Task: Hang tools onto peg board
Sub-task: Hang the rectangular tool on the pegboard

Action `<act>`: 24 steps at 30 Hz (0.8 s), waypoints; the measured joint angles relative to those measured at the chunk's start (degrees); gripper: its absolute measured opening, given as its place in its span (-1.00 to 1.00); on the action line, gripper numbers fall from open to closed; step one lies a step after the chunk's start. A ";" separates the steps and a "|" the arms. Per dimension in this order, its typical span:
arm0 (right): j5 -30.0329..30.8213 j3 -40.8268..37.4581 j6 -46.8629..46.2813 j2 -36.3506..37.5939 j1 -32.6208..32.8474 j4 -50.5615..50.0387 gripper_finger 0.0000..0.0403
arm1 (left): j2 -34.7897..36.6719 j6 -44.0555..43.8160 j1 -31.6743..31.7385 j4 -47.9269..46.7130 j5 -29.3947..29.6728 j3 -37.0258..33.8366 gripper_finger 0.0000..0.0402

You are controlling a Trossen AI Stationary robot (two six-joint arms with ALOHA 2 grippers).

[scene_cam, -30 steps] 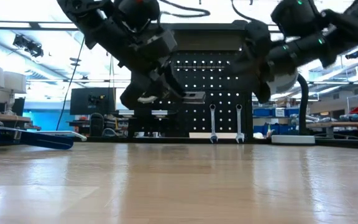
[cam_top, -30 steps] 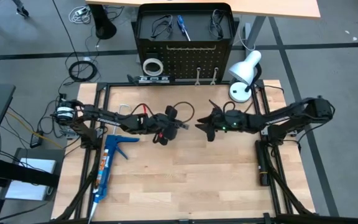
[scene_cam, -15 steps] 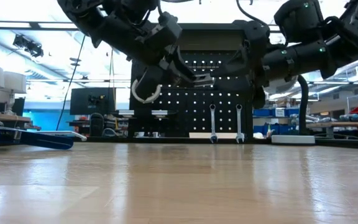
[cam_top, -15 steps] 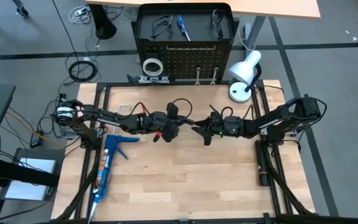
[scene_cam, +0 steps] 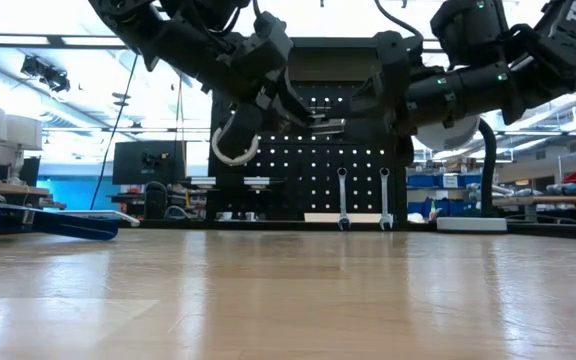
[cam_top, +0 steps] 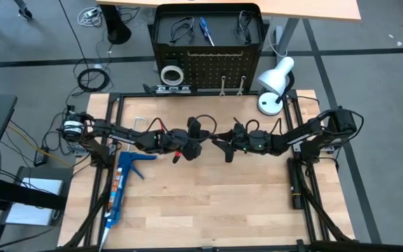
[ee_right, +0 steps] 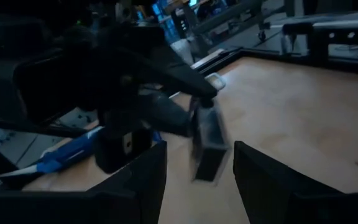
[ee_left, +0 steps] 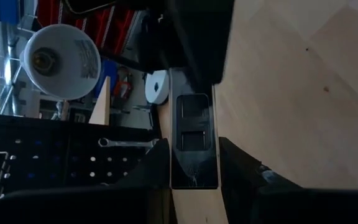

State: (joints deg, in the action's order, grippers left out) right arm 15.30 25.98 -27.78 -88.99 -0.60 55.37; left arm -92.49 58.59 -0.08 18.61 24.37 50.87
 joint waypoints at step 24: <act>3.83 0.03 1.65 0.07 -0.22 1.57 -0.74 | 0.02 -7.76 0.07 1.67 3.49 -0.09 -0.14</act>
State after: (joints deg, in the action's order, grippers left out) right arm 19.13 26.01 -26.13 -88.92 -0.82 56.94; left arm -92.47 50.83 -0.01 20.27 27.86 50.78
